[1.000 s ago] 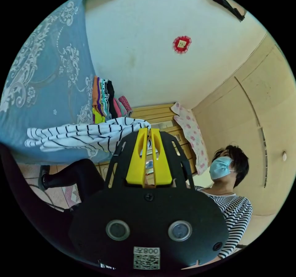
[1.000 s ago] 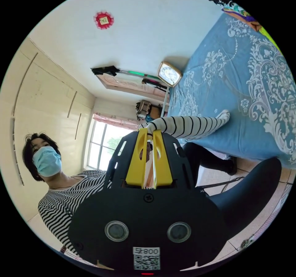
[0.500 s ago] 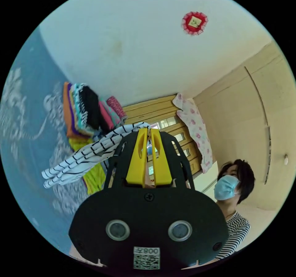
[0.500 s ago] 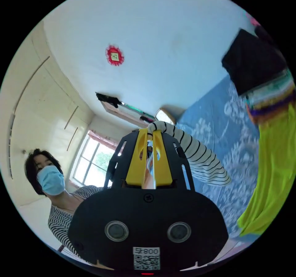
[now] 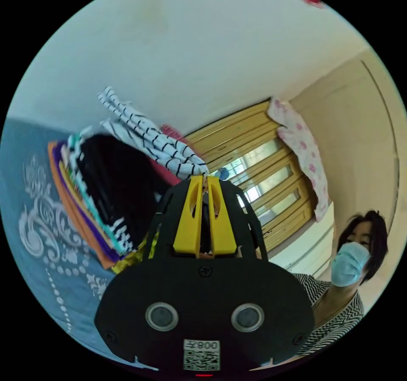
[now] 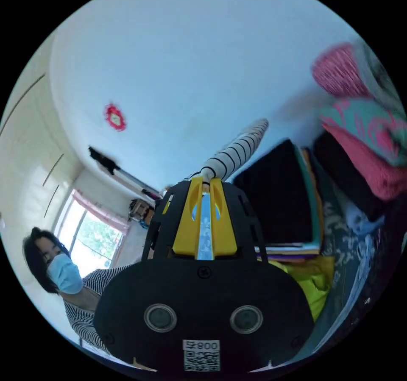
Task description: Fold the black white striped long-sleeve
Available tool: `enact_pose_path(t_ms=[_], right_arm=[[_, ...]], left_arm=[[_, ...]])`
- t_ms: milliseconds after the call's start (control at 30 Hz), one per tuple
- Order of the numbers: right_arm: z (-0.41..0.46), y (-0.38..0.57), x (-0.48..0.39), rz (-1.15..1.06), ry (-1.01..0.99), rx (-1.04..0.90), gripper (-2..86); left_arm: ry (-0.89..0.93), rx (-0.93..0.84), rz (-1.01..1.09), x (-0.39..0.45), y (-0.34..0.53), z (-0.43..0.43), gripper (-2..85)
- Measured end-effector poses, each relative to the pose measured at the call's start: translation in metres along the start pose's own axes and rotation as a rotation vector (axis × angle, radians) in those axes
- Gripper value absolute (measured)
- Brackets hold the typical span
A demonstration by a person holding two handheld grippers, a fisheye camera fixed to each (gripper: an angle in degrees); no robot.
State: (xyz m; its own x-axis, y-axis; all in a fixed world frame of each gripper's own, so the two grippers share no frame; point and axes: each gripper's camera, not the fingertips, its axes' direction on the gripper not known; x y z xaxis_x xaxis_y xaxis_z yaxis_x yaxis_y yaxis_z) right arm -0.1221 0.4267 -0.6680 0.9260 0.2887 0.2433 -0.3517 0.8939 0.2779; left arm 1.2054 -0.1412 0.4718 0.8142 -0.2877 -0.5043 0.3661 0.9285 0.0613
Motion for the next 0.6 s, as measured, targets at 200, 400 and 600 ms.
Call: enact_pose_path(t_ms=[200,400,600], right_arm=[[0.03,0.094,0.187,0.252,-0.015,-0.007,2.4],[0.041,0.121,0.209,0.187,0.035,-0.018,2.3],[0.037,0.159,0.202,0.183,0.153,0.028,1.6]], left_arm=[[-0.002,-0.076,-0.222,-0.051,-0.001,0.06,1.8],[-0.122,-0.127,-0.15,-0.004,-0.048,0.083,2.0],[-0.175,-0.136,-0.138,0.044,-0.076,0.097,1.6]])
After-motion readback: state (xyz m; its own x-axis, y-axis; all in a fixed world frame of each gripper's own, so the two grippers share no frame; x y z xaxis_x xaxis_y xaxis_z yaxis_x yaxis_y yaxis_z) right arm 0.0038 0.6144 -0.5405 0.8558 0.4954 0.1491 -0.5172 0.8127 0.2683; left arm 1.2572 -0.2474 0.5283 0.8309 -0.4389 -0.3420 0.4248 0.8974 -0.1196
